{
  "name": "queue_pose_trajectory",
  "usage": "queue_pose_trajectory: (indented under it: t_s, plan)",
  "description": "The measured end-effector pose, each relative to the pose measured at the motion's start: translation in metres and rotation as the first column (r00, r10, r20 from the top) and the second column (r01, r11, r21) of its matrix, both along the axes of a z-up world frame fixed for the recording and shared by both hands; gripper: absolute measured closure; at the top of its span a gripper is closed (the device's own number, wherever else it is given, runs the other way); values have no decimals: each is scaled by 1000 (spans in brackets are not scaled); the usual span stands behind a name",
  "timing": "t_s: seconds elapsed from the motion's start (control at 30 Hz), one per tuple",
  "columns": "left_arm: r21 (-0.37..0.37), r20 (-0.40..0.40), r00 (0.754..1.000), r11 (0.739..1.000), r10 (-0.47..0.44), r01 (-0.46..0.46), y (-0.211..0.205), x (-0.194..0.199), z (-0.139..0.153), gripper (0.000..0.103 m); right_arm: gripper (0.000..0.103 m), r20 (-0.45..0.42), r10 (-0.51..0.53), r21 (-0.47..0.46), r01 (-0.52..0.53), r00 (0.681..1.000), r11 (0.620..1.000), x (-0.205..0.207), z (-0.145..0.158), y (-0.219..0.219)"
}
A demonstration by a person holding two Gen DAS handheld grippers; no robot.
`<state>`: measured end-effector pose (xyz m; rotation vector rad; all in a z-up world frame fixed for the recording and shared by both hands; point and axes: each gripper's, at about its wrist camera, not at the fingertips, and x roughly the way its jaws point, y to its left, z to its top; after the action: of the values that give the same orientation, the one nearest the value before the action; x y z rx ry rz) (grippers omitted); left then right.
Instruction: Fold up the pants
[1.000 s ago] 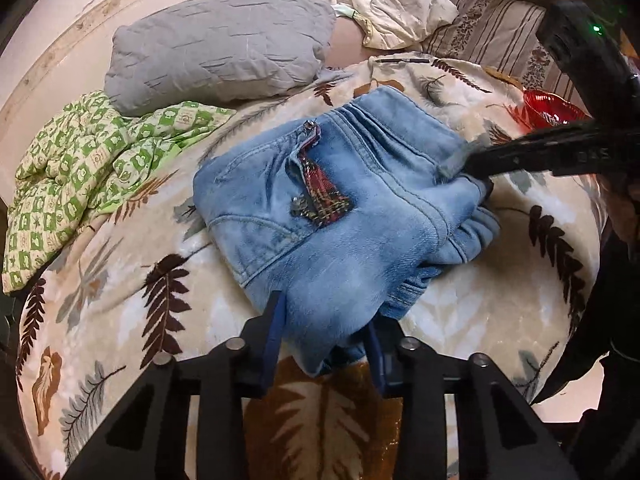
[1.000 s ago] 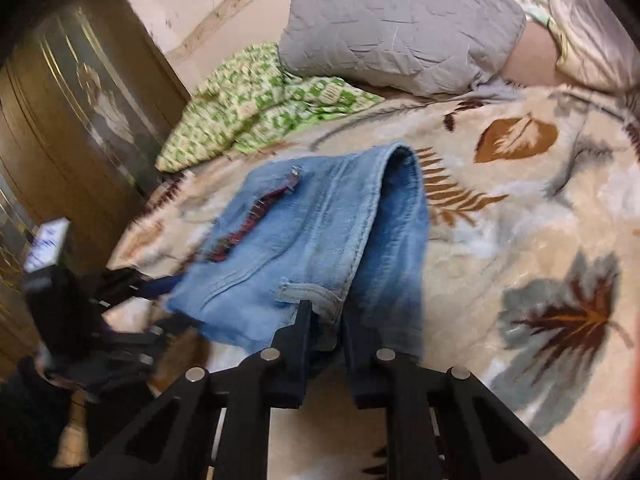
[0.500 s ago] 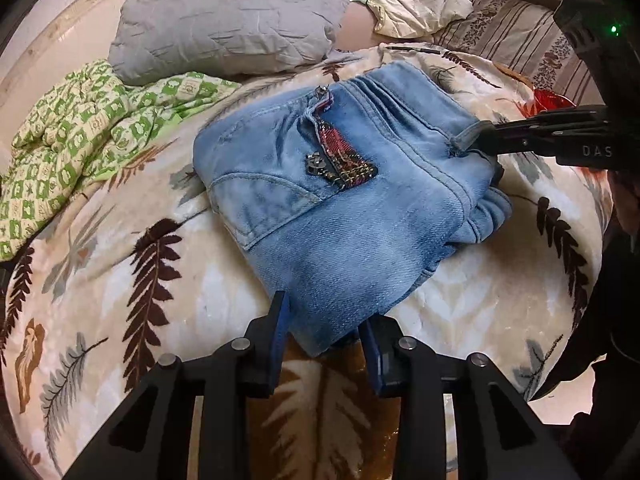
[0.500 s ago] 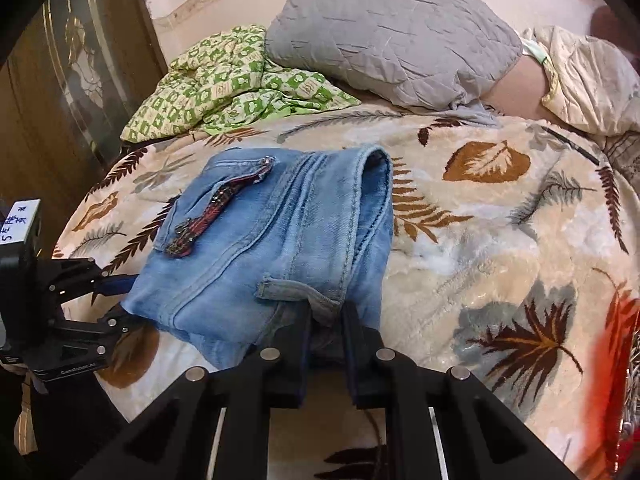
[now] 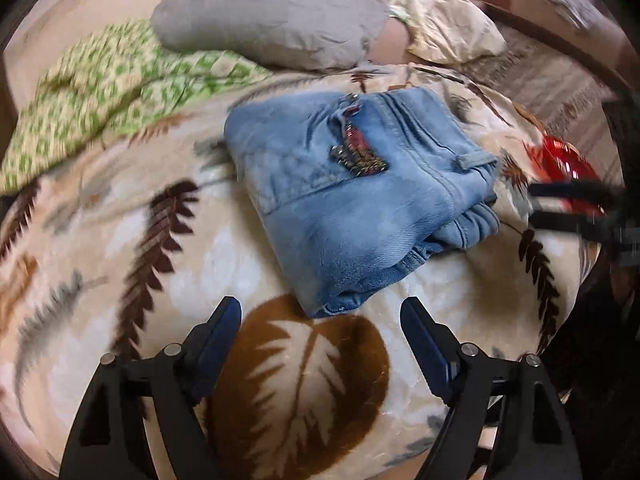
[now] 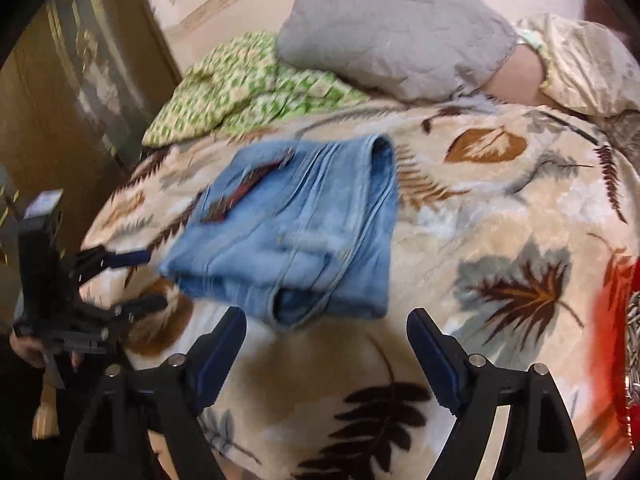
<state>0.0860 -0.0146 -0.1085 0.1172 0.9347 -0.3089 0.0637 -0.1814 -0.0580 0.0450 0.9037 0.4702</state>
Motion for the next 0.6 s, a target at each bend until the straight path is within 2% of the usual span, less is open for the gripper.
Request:
queue_pose_trajectory:
  t_s: [0.07,0.13,0.23,0.27,0.3,0.37,0.43,0.47,0.57,0.6]
  plan:
    - [-25,-1,1000,999,31,-31,0,4,-6,21,21,4,45,-18,-45,999,999,-3,-6,11]
    - [-44,-2,999,998,52,-52,-1,10,-12,21,27,26,105,-36,-104,994,994,-7,-8,26]
    - [-73,-8,996,993,89,-89,1,15,-18,21,48,43,174,-97,-169,984,981,-7,-14,50]
    - [-92,-13,996,992,89,-90,2,17,-18,22,58,34,184,-115,-179,982,977,-5,-18,55]
    - [-115,-22,996,989,89,-91,4,18,-19,32,63,30,186,-133,-181,982,974,-2,-23,59]
    - [-137,-35,997,987,75,-79,5,20,-20,49,66,51,186,-133,-178,981,975,0,-24,60]
    - [-147,-43,997,987,59,-64,5,23,-22,53,74,56,194,-103,-187,979,977,1,-22,58]
    - [-141,-43,998,988,52,-58,4,23,-22,55,81,50,202,-103,-196,978,975,2,-23,59]
    - [-122,-47,998,992,36,-41,1,25,-24,57,94,34,194,-144,-188,980,972,3,-30,61]
    - [-119,-47,998,992,31,-37,1,25,-23,58,94,32,181,-161,-173,983,972,5,-31,60]
